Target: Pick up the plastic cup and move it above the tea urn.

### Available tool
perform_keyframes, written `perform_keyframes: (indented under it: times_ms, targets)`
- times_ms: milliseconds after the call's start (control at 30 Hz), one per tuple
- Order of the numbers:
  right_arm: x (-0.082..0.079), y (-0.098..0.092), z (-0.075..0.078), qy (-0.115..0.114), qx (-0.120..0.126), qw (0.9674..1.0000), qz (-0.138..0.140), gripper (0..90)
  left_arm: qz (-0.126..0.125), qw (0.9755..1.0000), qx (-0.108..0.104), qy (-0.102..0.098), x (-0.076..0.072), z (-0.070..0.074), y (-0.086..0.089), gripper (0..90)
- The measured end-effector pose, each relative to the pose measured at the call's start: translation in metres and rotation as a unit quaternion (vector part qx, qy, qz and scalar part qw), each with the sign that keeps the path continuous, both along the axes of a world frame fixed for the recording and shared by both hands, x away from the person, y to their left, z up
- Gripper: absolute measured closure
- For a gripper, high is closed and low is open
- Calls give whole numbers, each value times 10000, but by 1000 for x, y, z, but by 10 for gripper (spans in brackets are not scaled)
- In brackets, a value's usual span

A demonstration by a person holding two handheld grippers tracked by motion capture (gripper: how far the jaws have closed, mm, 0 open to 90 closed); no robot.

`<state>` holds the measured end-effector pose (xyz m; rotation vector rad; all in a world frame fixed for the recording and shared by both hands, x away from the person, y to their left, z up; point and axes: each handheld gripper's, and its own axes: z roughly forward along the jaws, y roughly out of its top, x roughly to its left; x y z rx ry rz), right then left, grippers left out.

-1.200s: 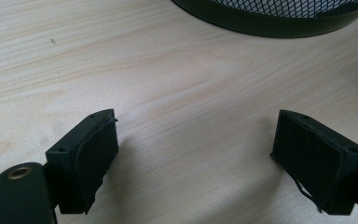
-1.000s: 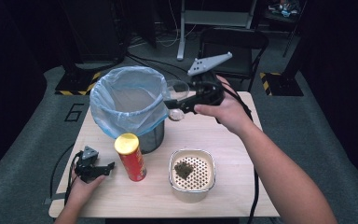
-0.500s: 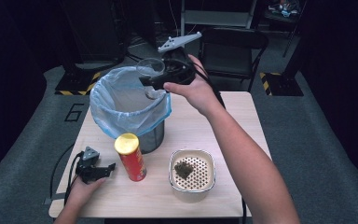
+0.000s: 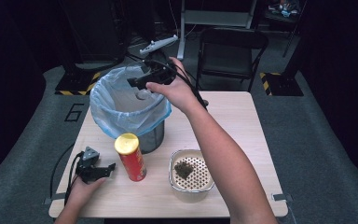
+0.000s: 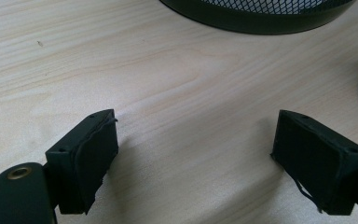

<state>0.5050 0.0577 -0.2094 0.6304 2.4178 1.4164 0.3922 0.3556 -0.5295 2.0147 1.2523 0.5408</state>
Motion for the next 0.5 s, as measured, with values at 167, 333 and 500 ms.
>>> perform_keyframes:
  times_ms: [167,333,500]
  targets:
    - [5,8,-9,-36,-208,9997,-95,313,11,10000,-4,-3,0,0,0,139]
    - [11,20,-22,46,-202,9997,-120,307,10,10000,-7,-3,0,0,0,140]
    - [16,32,-35,124,-418,9989,-152,297,12,10000,-4,-4,0,0,0,141]
